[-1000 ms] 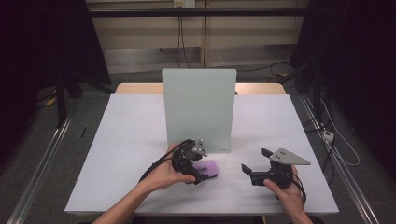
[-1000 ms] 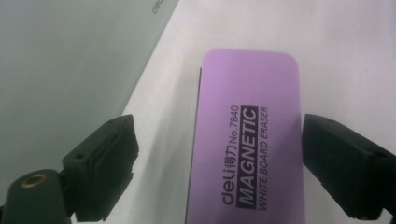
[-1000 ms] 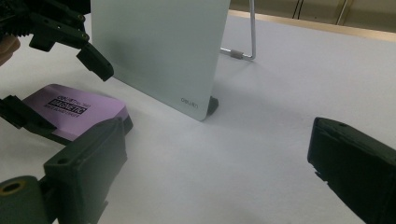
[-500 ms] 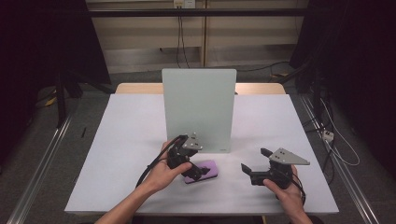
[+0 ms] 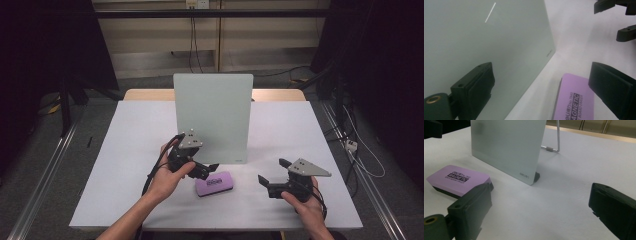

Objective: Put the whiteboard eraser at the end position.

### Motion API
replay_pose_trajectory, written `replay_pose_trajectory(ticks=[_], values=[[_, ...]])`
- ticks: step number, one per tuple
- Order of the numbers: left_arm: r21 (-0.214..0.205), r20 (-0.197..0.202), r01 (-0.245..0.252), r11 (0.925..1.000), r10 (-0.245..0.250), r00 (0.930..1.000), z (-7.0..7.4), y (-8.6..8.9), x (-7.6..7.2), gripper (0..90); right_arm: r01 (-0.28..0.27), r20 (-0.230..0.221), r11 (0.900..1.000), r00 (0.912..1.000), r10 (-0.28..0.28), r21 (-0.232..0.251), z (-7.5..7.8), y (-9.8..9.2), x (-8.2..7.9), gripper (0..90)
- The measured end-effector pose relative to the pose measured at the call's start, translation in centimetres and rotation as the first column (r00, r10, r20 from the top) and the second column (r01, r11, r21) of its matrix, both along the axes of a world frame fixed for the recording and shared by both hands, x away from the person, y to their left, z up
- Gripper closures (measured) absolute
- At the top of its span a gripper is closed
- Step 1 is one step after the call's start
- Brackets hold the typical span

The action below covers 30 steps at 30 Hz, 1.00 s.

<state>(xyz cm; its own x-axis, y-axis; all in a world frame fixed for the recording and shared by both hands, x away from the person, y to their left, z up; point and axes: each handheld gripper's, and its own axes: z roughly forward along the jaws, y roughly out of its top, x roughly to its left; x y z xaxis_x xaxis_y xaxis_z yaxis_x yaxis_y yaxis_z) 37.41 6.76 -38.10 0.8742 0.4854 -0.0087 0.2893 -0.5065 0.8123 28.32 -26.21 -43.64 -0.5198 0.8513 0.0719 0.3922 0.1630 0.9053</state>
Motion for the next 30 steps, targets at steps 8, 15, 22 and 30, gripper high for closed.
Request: replay_pose_trajectory(ticks=[8,15,22,30], values=[[0.002,0.029,-0.038,0.9993,0.038,0.9989,0.5,1.4,-0.4,6.1,-0.002,0.0,1.0,1.0,0.002,-0.003,0.0,0.1,0.0,4.4],[-0.049,0.026,-0.106,0.9931,0.108,0.9938,0.7,3.5,-0.5,5.3,0.002,0.001,1.0,1.0,-0.002,-0.005,0.0,0.1,0.0,4.4],[-0.038,0.035,-0.159,0.9866,0.16,0.9865,0.5,5.2,-1.0,5.4,-0.003,0.006,0.9997,1.0,0.003,-0.026,0.0,0.3,-0.1,4.4],[-0.051,0.052,-0.216,0.9751,0.218,0.9745,-0.2,7.3,-2.0,5.2,-0.005,0.006,0.9996,1.0,0.005,-0.027,0.0,0.3,0.0,4.4]])
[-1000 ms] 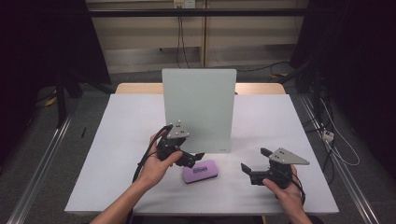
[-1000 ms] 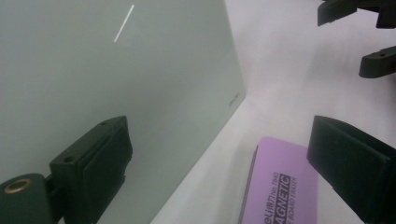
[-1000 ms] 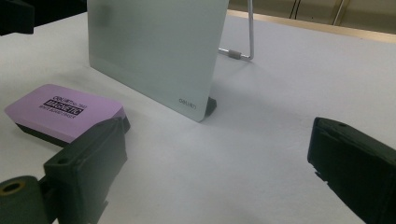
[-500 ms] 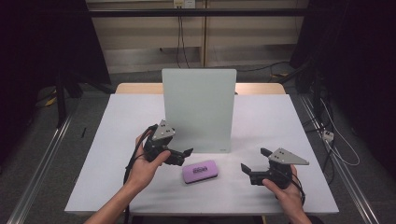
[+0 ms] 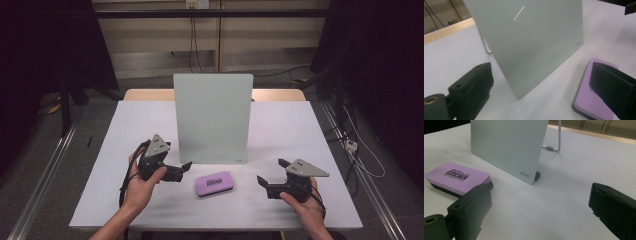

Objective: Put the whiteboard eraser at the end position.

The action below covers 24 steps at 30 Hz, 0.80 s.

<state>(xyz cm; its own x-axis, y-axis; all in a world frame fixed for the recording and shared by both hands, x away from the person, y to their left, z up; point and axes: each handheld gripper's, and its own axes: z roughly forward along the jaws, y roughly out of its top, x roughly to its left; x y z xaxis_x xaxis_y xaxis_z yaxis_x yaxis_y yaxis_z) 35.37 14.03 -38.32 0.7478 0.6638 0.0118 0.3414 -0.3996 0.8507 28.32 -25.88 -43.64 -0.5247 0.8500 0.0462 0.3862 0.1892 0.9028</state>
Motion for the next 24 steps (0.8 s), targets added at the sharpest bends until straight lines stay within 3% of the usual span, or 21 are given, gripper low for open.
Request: replay_pose_trajectory(ticks=[5,16,20,24], values=[[-0.034,0.018,-0.045,0.9984,0.046,0.9988,0.1,1.5,-0.6,5.2,0.001,0.0,1.0,1.0,-0.001,-0.001,0.0,0.0,0.0,4.4],[-0.002,-0.004,-0.065,0.9979,0.065,0.9979,-1.3,3.5,-1.9,5.2,0.004,-0.004,1.0,1.0,-0.004,0.0,0.0,0.0,0.0,4.4],[-0.002,0.001,-0.105,0.9944,0.105,0.9944,-1.6,4.0,-2.4,5.1,0.005,-0.005,1.0,1.0,-0.005,0.001,0.0,0.1,0.0,4.4],[-0.009,0.004,-0.103,0.9946,0.103,0.9946,-1.9,4.3,-2.8,4.8,0.007,-0.005,1.0,1.0,-0.007,0.002,0.0,0.0,0.0,4.4]])
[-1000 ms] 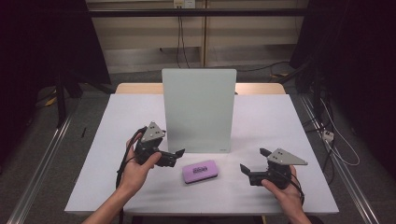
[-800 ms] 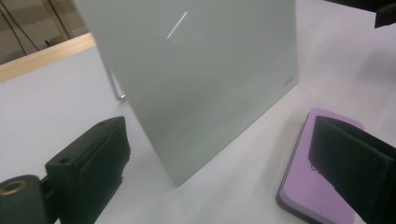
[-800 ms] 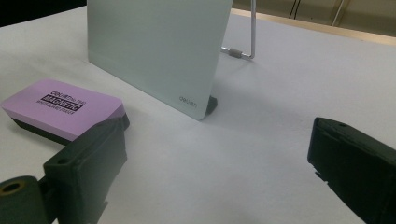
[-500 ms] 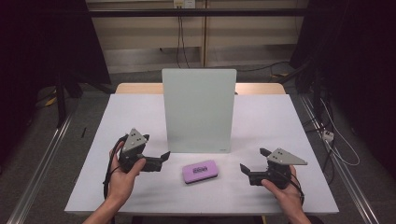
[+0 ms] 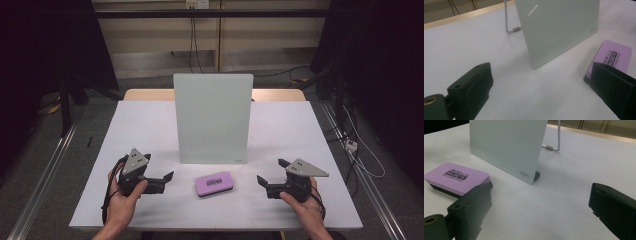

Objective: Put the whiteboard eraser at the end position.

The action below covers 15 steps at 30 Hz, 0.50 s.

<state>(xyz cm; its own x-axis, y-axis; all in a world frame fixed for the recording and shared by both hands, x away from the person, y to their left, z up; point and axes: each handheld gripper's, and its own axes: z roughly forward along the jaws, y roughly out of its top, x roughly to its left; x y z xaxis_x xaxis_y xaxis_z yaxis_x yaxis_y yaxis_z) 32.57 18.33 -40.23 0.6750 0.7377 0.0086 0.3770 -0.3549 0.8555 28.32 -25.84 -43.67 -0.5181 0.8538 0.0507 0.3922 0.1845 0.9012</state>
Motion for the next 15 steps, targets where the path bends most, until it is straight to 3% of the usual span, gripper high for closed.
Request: replay_pose_trajectory(ticks=[8,11,15], values=[[-0.042,-0.018,-0.023,0.9989,0.022,0.9996,-1.5,0.9,-0.3,4.9,0.001,0.003,1.0,1.0,-0.001,0.001,0.0,-0.1,-0.1,4.4],[-0.057,-0.012,-0.051,0.997,0.05,0.9987,-1.9,1.3,-0.5,4.9,0.002,0.001,1.0,1.0,-0.002,0.004,0.0,-0.1,-0.1,4.4],[-0.079,-0.015,-0.05,0.9956,0.049,0.9987,-2.0,1.6,-0.6,4.7,-0.002,0.003,1.0,1.0,0.002,0.0,0.0,-0.1,-0.2,4.4]])
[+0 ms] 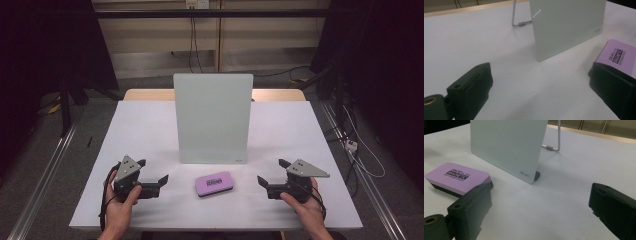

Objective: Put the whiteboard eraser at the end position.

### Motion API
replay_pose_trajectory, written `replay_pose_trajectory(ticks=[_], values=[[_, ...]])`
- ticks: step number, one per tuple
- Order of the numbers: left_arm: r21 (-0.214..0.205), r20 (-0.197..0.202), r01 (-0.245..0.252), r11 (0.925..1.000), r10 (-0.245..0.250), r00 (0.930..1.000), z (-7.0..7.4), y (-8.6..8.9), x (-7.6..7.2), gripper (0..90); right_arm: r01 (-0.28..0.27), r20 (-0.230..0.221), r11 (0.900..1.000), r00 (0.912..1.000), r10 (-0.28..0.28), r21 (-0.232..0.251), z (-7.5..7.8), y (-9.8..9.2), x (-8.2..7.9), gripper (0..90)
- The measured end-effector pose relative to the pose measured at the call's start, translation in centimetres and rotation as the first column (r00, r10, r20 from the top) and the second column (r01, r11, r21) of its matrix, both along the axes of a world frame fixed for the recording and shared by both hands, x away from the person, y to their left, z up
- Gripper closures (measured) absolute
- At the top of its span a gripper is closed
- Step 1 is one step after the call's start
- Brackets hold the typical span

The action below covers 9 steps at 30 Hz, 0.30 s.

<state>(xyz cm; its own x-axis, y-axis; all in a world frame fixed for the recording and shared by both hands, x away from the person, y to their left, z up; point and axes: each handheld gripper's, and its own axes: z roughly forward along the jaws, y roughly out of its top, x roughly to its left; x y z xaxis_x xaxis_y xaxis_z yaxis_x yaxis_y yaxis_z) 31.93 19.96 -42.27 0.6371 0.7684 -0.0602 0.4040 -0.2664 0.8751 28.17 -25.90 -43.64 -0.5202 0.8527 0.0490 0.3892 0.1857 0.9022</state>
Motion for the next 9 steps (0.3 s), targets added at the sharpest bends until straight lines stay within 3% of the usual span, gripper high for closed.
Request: replay_pose_trajectory(ticks=[3,9], values=[[0.017,0.001,-0.004,0.9998,0.004,1.0,-0.01,-0.09,-0.03,4.7,0.002,-0.001,1.0,1.0,-0.002,0.002,-0.01,-0.01,-0.03,4.4],[-0.007,-0.004,0.0,1.0,0.0,1.0,0.11,-0.02,0.1,4.6,0.007,-0.002,1.0,1.0,-0.007,0.0,-0.04,-0.12,-0.02,4.4]])
